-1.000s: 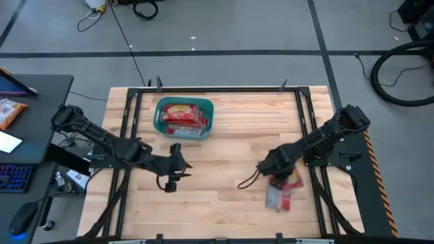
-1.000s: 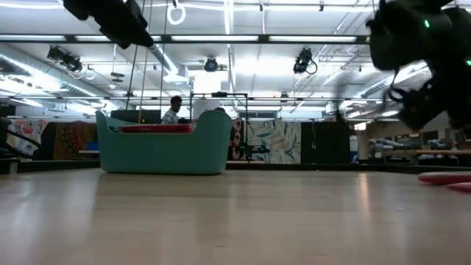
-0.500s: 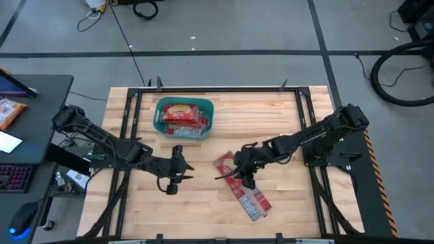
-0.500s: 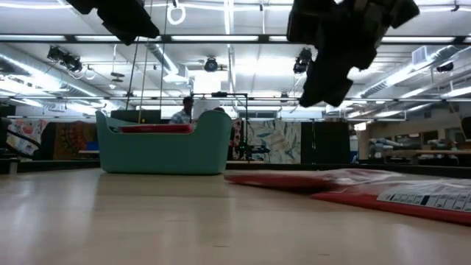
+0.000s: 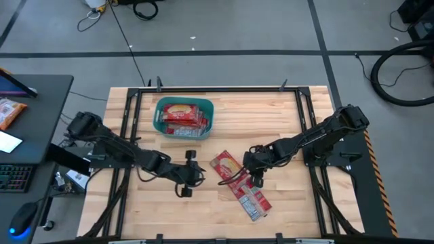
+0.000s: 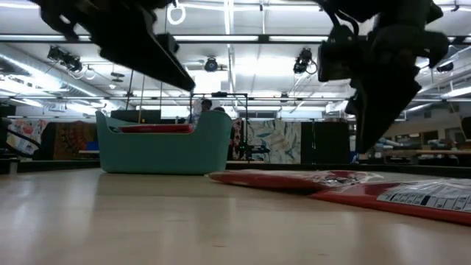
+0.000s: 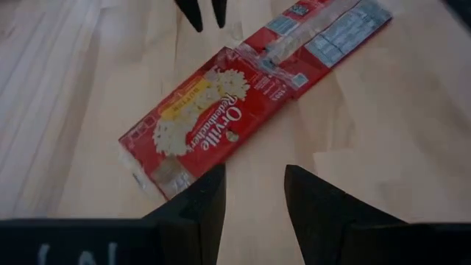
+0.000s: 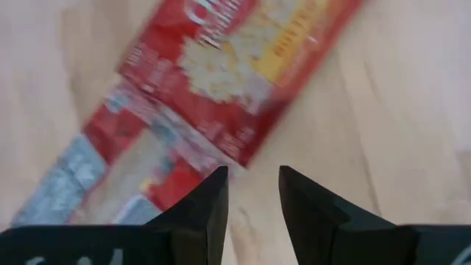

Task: Sort popcorn bags into baskets
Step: Put the red popcorn pack into the green bin

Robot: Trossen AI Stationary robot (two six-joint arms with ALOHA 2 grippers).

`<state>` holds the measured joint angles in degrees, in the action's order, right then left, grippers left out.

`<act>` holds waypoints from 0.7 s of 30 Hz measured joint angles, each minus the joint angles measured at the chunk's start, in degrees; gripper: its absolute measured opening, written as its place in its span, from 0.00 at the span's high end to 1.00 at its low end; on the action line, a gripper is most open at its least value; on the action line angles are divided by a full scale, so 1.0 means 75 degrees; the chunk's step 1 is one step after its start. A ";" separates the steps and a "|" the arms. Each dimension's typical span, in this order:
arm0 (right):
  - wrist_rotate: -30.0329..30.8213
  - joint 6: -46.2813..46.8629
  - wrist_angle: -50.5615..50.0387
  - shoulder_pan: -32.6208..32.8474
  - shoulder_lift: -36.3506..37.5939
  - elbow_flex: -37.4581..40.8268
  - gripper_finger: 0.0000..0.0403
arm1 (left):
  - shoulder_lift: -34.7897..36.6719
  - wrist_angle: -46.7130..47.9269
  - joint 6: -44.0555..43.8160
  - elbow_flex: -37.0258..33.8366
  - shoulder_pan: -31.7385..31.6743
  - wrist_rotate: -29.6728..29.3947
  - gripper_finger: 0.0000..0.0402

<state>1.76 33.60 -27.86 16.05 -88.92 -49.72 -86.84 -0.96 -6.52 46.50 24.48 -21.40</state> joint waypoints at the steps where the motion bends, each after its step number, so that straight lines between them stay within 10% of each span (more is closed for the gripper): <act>1: 0.0081 0.0058 -0.0014 0.0005 0.0000 0.0029 0.68 | -0.0177 -0.0176 0.0129 0.0000 -0.0041 0.0001 0.64; 21: 0.1663 0.1806 -0.2482 0.1090 0.1325 0.0048 0.68 | -0.2869 -0.1809 0.2342 0.1209 -0.0807 0.0073 0.43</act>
<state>14.23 47.14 -46.48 24.23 -78.98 -49.36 -108.36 -14.53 11.04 55.57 18.43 -20.85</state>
